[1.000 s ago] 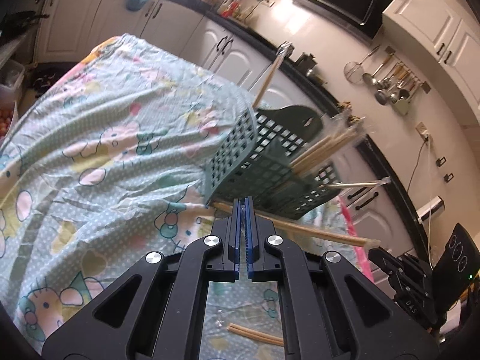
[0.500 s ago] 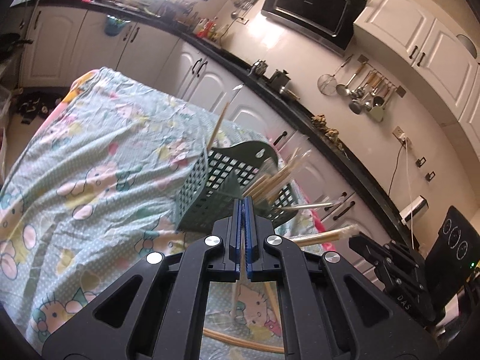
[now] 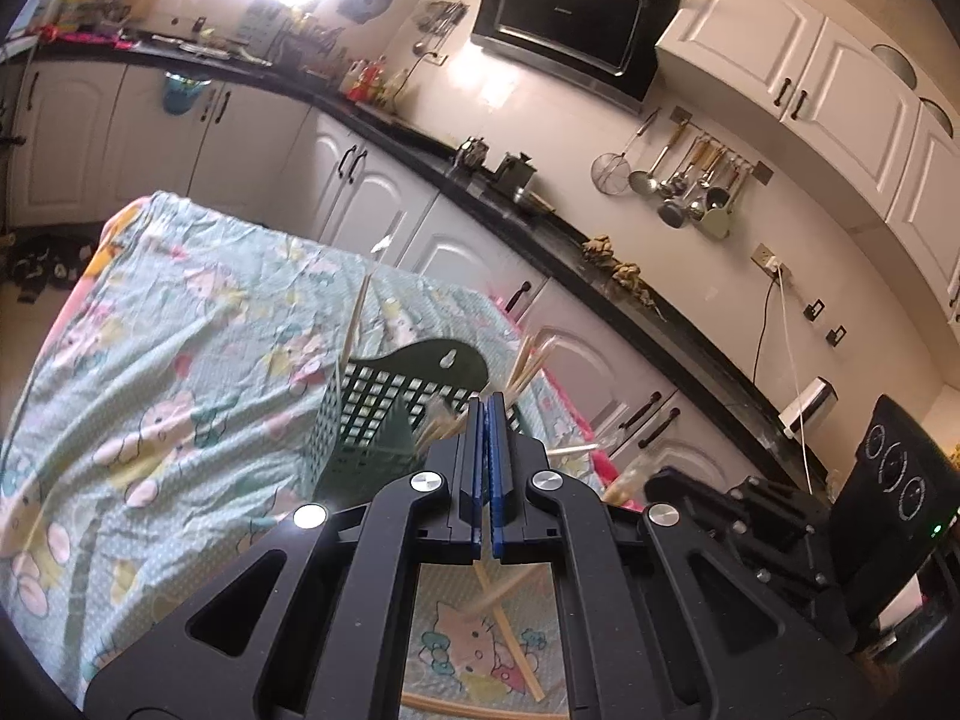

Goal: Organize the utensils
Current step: 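Lift both held chopsticks off the cloth toward the caddy, then reclose the right gripper on its chopstick while the left gripper holds its own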

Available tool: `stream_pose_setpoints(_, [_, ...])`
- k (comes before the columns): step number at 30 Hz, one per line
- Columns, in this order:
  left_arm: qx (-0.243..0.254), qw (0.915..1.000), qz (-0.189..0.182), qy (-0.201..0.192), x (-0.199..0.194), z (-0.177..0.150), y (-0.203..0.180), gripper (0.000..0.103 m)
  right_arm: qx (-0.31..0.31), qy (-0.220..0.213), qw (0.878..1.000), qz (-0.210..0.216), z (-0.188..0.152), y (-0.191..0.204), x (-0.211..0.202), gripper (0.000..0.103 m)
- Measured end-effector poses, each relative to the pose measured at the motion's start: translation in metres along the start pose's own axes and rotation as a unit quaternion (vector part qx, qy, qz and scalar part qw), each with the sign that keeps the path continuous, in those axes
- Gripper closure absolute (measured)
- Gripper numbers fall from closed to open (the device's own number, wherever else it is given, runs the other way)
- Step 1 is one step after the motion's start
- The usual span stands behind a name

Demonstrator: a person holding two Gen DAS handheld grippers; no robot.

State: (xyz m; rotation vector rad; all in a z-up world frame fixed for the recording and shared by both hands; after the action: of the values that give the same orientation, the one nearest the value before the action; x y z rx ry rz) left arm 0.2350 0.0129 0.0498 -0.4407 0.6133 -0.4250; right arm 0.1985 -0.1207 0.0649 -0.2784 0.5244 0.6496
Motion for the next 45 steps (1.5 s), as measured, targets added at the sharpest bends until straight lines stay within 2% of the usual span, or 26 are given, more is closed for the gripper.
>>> stream_pose_setpoints(8, [0.018,0.9997,-0.008,-0.018,-0.014,0.024,-0.016,0.103,0.003,-0.008,1.0,-0.005,0.01,-0.007,-0.007,0.103])
stream_pose_setpoints(12, [0.025,0.9993,-0.006,-0.026,-0.021,0.031,-0.019,0.103,-0.001,0.021,1.0,0.005,0.0,-0.005,0.008,0.102])
stream_pose_setpoints(23, [0.032,0.9976,0.035,-0.051,-0.042,0.057,0.001,0.103,-0.007,0.145,0.987,0.068,-0.065,0.029,0.099,0.102])
stream_pose_setpoints(25, [0.03,0.9971,0.043,-0.055,-0.046,0.062,0.007,0.103,-0.008,0.161,0.984,0.078,-0.071,0.04,0.119,0.095])
stream_pose_setpoints(27, [0.028,0.9966,0.05,-0.059,-0.051,0.066,0.016,0.103,-0.009,0.173,0.981,0.084,-0.076,0.047,0.137,0.078])
stream_pose_setpoints(32, [0.029,0.9951,0.068,-0.065,-0.061,0.075,0.032,0.103,-0.018,0.193,0.978,0.08,-0.074,0.065,0.182,0.077])
stream_pose_setpoints(38, [0.027,0.9943,0.077,-0.069,-0.07,0.083,0.047,0.103,-0.031,0.23,0.97,0.076,-0.074,0.077,0.228,0.071])
stream_pose_setpoints(44, [0.033,0.9938,0.08,-0.069,-0.071,0.095,0.053,0.103,-0.031,0.268,0.961,0.066,-0.082,0.075,0.262,0.071])
stream_pose_setpoints(45, [0.035,0.9938,0.08,-0.069,-0.071,0.096,0.052,0.103,-0.031,0.27,0.96,0.068,-0.083,0.074,0.263,0.074])
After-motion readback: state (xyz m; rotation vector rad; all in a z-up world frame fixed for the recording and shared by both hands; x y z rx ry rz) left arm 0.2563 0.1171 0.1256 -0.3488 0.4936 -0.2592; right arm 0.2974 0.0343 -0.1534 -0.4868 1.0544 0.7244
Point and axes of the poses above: each gripper's, at about its wrist camera, not at the fingertips, and x roughly the way its jaws point, y to its left, z to its top, the point moved 8 cm from there along x, roughly the way its jaws point, and after that the axes turned 5 degrees about y, right-handed, at the moved point
